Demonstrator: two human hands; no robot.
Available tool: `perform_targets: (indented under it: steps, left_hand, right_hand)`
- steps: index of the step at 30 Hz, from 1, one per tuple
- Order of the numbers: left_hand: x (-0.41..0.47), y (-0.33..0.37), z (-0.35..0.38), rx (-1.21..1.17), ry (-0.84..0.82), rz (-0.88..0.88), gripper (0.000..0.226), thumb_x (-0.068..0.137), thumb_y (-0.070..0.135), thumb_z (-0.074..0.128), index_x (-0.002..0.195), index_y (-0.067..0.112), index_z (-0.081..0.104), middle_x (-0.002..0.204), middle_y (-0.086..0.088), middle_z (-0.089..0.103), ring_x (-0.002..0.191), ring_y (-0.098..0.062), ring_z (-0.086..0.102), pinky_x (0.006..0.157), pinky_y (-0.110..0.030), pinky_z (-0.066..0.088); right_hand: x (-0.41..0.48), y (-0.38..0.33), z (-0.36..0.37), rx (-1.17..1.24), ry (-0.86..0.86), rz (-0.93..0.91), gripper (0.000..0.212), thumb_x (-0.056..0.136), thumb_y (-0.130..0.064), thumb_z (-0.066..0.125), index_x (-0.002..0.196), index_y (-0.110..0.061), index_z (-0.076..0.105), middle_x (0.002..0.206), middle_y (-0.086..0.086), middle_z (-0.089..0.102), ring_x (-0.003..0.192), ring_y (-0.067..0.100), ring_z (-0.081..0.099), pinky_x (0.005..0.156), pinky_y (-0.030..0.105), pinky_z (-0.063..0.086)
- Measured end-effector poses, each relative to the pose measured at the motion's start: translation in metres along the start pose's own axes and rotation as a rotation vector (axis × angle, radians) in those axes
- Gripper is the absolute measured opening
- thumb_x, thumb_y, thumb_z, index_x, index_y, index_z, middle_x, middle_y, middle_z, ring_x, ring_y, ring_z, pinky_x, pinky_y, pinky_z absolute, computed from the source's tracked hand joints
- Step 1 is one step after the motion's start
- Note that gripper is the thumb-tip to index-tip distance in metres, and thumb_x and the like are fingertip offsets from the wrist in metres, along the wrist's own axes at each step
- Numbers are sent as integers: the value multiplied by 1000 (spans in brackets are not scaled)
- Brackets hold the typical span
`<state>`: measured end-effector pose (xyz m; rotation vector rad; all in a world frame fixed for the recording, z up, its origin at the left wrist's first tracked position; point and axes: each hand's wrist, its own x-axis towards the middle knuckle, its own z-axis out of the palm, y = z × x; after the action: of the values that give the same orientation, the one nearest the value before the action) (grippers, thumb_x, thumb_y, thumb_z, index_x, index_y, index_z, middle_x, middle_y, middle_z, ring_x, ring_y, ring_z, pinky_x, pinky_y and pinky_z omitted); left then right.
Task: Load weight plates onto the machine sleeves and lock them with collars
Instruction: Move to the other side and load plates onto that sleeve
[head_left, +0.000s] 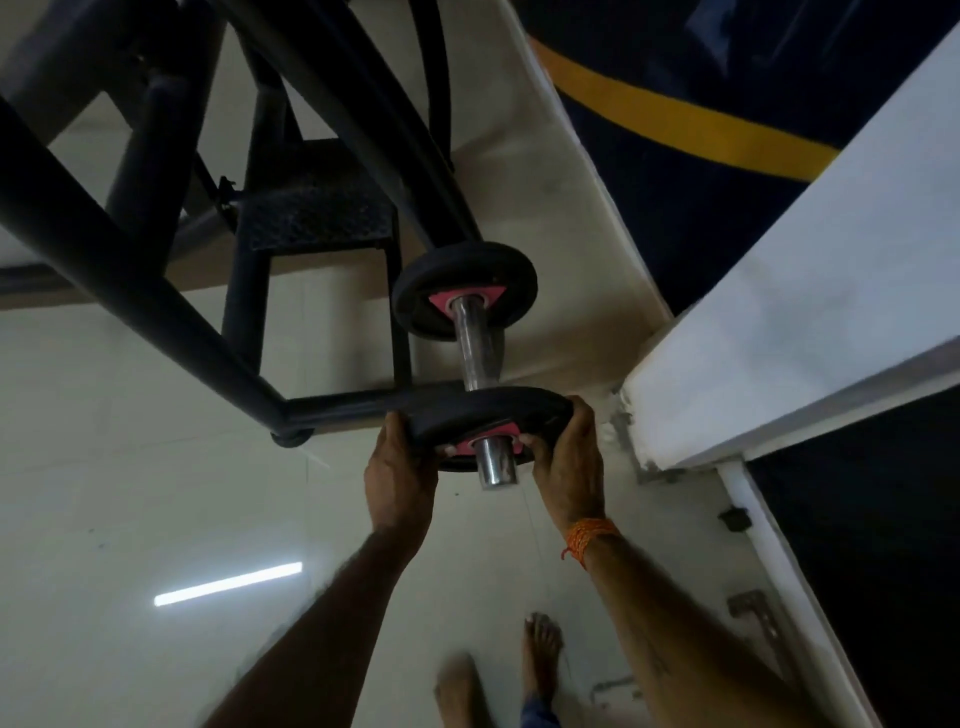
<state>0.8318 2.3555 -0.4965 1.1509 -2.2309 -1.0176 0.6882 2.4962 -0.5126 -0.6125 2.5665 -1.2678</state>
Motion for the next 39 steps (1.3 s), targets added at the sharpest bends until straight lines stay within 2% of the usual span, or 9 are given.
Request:
perform_targets:
  steps: [4, 7, 13, 19, 23, 27, 32, 35, 39]
  left_hand:
    - [-68, 9, -26, 23, -106, -59, 31, 90, 14, 71, 100, 20, 43, 93, 4, 62, 74, -14, 60, 55, -9, 33]
    - [-120, 17, -52, 44, -142, -65, 30, 91, 18, 71, 101, 21, 42, 94, 7, 61, 73, -12, 58, 54, -9, 33]
    - [-203, 65, -146, 72, -52, 28, 29, 92, 21, 71, 106, 18, 46, 96, 3, 64, 72, -14, 61, 54, -11, 36]
    - [-268, 119, -274, 22, 164, 129, 39, 89, 31, 77, 115, 24, 49, 104, 3, 70, 83, -14, 67, 63, -23, 54]
    - [-297, 136, -350, 7, 311, 129, 34, 87, 33, 76, 108, 22, 52, 93, 5, 68, 77, -16, 64, 57, -12, 36]
    - [-317, 135, -418, -4, 422, 146, 32, 87, 33, 75, 107, 18, 55, 89, 3, 69, 74, -17, 63, 56, -14, 35]
    - [-320, 101, -503, -10, 493, 175, 32, 87, 30, 75, 113, 22, 57, 94, 6, 71, 78, -13, 65, 61, -10, 36]
    - [-311, 72, -557, -3, 515, 208, 35, 87, 26, 75, 117, 24, 58, 99, 6, 72, 81, -13, 67, 64, -12, 39]
    - [-289, 39, -617, 19, 522, 228, 36, 88, 33, 75, 116, 18, 59, 97, 2, 72, 75, -15, 64, 59, -12, 36]
  right_hand:
    - [-72, 3, -26, -42, -25, 42, 71, 93, -26, 75, 148, -6, 35, 139, 15, 54, 127, 31, 59, 94, 34, 56]
    - [-130, -7, -52, -46, -9, 30, 69, 93, -29, 74, 146, -8, 36, 137, 14, 55, 125, 30, 60, 89, 31, 56]
    - [-227, -77, -112, 67, 56, -47, 67, 95, -35, 71, 146, -8, 37, 138, 16, 54, 124, 27, 58, 84, 3, 37]
    - [-298, -187, -163, 216, 142, -296, 76, 92, -56, 62, 152, -17, 35, 141, 8, 51, 126, 15, 52, 95, 17, 47]
    - [-333, -262, -178, 282, 183, -483, 78, 90, -51, 68, 152, -12, 41, 142, 6, 53, 128, 16, 54, 99, 28, 53]
    - [-363, -324, -168, 287, 205, -617, 78, 90, -49, 71, 152, -9, 44, 146, 17, 53, 135, 31, 55, 102, 45, 54]
    - [-405, -397, -122, 350, 216, -695, 76, 87, -33, 78, 149, -3, 47, 145, 17, 56, 137, 20, 53, 106, 5, 36]
    - [-426, -441, -87, 312, 268, -701, 77, 84, -33, 81, 147, -1, 50, 139, 19, 60, 131, 7, 47, 102, -3, 29]
    - [-444, -493, -39, 332, 245, -691, 80, 87, -45, 75, 151, -7, 47, 145, 15, 56, 135, 22, 54, 102, -4, 30]
